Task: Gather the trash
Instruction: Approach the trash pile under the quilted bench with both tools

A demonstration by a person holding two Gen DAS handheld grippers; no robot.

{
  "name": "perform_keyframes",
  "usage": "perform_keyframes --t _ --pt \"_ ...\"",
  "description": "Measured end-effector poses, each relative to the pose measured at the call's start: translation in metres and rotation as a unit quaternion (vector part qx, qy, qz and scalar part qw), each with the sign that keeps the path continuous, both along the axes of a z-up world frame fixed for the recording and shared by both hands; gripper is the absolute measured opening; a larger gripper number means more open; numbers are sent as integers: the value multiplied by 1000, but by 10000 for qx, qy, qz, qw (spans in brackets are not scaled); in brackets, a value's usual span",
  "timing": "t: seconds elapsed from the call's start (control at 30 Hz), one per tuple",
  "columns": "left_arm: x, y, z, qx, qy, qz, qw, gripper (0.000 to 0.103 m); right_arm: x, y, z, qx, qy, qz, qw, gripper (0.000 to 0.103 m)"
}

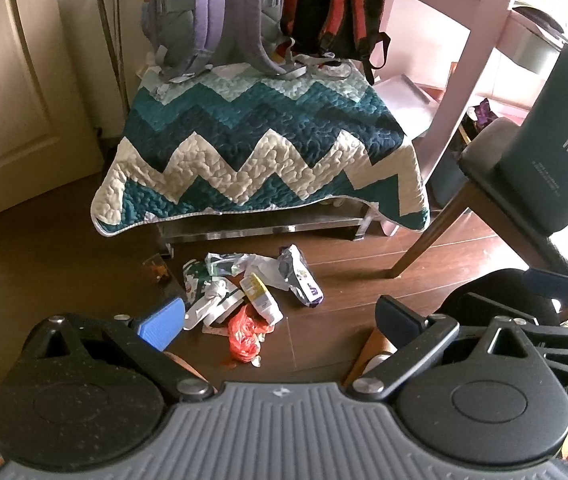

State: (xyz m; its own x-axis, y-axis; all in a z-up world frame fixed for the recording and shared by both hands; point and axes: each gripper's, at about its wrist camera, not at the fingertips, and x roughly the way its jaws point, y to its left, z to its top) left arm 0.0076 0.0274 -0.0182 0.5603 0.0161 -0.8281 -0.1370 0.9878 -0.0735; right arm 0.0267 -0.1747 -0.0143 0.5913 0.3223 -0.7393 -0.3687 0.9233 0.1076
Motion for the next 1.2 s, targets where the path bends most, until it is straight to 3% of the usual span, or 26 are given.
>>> perform_keyframes --t 1.2 --pt "2 -2 12 104 -113 19 9999 102 1 1 2 123 -31 42 9999 77"
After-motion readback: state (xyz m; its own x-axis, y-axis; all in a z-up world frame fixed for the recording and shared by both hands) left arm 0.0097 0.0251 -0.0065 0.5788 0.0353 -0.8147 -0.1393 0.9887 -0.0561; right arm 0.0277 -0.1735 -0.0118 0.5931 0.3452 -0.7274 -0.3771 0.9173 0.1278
